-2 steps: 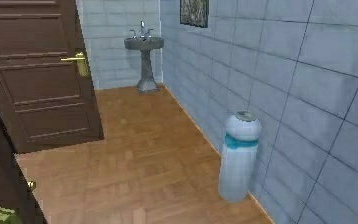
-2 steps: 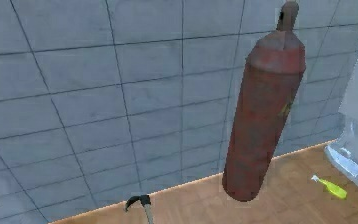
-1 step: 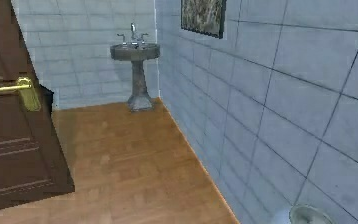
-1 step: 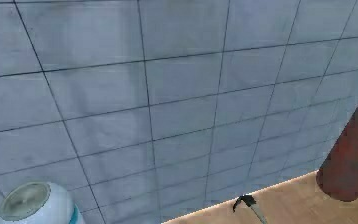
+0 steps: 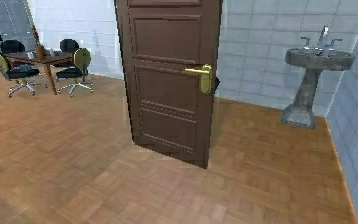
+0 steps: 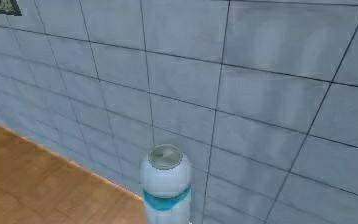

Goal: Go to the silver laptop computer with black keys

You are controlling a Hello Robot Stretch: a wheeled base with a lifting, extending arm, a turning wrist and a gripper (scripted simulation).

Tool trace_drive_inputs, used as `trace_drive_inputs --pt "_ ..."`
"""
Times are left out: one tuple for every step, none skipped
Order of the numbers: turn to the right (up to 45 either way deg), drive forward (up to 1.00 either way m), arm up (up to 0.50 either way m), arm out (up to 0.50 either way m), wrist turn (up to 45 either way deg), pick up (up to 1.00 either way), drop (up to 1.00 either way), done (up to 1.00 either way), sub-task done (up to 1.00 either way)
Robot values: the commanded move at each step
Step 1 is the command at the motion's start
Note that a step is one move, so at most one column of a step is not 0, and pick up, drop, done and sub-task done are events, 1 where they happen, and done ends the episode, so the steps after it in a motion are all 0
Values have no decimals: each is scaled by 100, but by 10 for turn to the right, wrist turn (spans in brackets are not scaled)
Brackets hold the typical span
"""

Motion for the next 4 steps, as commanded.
trace_drive_inputs --pt "-240 0 0 0 0 0 0 0 0" --pt "0 35 0 0 0 0 0 0 0" --pt "-360 0 0 0 0 0 0 0 0" --pt "0 100 0 0 0 0 0 0 0"
